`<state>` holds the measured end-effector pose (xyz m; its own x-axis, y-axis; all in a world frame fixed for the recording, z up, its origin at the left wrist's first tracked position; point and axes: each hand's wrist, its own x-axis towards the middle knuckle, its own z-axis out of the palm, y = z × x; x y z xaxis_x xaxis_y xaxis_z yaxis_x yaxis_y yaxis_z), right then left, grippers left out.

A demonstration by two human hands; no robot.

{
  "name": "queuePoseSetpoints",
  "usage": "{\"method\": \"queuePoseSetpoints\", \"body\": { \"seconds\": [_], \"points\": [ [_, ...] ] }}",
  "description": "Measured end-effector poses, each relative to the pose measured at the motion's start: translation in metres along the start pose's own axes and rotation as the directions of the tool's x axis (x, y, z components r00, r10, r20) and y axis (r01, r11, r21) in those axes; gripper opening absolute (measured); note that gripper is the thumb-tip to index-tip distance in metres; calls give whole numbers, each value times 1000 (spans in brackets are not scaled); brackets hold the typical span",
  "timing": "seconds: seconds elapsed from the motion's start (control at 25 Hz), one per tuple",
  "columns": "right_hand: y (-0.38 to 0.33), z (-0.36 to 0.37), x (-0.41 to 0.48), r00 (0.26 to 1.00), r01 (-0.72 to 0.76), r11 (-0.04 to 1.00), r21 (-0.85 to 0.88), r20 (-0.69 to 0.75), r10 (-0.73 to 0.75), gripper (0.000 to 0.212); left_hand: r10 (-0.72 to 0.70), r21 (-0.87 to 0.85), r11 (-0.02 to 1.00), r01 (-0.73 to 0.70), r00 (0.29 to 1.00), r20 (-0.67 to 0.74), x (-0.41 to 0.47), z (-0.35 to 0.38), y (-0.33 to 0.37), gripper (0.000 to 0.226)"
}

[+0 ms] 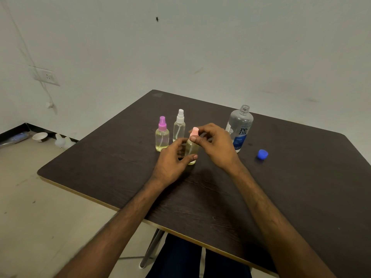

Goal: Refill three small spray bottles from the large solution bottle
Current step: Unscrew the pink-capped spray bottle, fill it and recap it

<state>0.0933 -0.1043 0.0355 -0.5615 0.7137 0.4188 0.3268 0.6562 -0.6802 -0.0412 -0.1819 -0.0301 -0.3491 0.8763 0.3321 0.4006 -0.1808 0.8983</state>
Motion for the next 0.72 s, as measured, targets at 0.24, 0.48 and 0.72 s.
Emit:
{"method": "queuePoseSetpoints", "body": {
  "seconds": [0.24,0.48,0.72],
  "points": [
    [1,11,-6,996,-41,995,-89,-89,33,29,18,48,999,-17,1000,-25,0,0,1,43],
    [7,12,-15,992,-40,988,147,-112,57,38,0,42,999,1,1000,-18,0,0,4,48],
    [5,11,-7,994,-22,994,106,-105,34,25,-10,23,1000,10,1000,-13,-1,0,3,50]
  ]
}}
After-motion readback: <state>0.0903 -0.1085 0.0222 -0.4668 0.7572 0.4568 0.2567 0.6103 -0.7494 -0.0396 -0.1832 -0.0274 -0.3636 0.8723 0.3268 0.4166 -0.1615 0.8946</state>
